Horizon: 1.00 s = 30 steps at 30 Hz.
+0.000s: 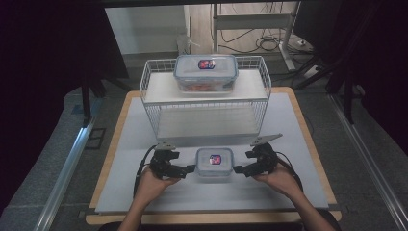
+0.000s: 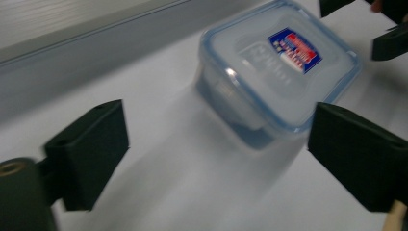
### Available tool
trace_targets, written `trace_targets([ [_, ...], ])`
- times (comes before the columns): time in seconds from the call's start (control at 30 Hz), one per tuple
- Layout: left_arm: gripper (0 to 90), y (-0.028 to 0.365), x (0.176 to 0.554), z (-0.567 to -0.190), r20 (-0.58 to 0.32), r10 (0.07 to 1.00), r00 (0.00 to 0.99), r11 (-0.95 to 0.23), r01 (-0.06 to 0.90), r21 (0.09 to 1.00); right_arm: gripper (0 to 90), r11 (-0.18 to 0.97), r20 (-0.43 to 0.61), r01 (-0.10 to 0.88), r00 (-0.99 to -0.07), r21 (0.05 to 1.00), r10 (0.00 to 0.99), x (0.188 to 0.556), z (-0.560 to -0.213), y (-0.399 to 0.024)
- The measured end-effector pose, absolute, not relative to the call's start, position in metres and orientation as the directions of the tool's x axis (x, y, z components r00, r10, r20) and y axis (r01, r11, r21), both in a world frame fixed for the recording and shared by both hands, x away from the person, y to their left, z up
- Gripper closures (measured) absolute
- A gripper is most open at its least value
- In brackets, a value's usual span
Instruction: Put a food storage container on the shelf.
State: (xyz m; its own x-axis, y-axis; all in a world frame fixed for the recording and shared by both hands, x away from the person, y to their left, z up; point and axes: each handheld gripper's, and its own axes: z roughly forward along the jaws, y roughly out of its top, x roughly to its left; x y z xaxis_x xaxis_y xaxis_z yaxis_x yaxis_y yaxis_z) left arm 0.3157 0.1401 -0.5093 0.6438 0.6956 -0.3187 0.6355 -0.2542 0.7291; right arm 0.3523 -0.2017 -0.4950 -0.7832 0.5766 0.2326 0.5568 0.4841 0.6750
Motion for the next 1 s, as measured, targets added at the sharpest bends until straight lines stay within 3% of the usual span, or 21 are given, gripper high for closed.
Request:
trace_targets([
  [0.1, 14.7, 0.131, 0.327, -0.513, -0.370, 0.661, 0.653, -0.252, 0.657, 0.710, 19.8, 0.466, 0.294, 0.583, -0.779, 0.666, 0.554, 0.360, -0.495, -0.195],
  [0.33, 14.6, 0.125, 0.342, -0.530, -0.492, 0.591, 0.639, -0.236, 0.720, 0.652, 20.2, 0.446, 0.415, 0.648, -0.749, 0.617, 0.516, 0.374, -0.507, -0.185],
  [0.47, 21.3, 0.123, 0.342, -0.532, -0.523, 0.547, 0.654, -0.233, 0.719, 0.655, 23.6, 0.440, 0.471, 0.674, -0.734, 0.593, 0.490, 0.378, -0.511, -0.180],
  [0.77, 38.1, 0.126, 0.332, -0.525, -0.518, 0.559, 0.648, -0.213, 0.716, 0.665, 31.8, 0.456, 0.463, 0.665, -0.743, 0.592, 0.483, 0.369, -0.508, -0.183],
  [1.0, 48.6, 0.131, 0.318, -0.522, -0.494, 0.546, 0.677, -0.227, 0.687, 0.690, 44.1, 0.456, 0.425, 0.629, -0.770, 0.630, 0.475, 0.358, -0.503, -0.187],
])
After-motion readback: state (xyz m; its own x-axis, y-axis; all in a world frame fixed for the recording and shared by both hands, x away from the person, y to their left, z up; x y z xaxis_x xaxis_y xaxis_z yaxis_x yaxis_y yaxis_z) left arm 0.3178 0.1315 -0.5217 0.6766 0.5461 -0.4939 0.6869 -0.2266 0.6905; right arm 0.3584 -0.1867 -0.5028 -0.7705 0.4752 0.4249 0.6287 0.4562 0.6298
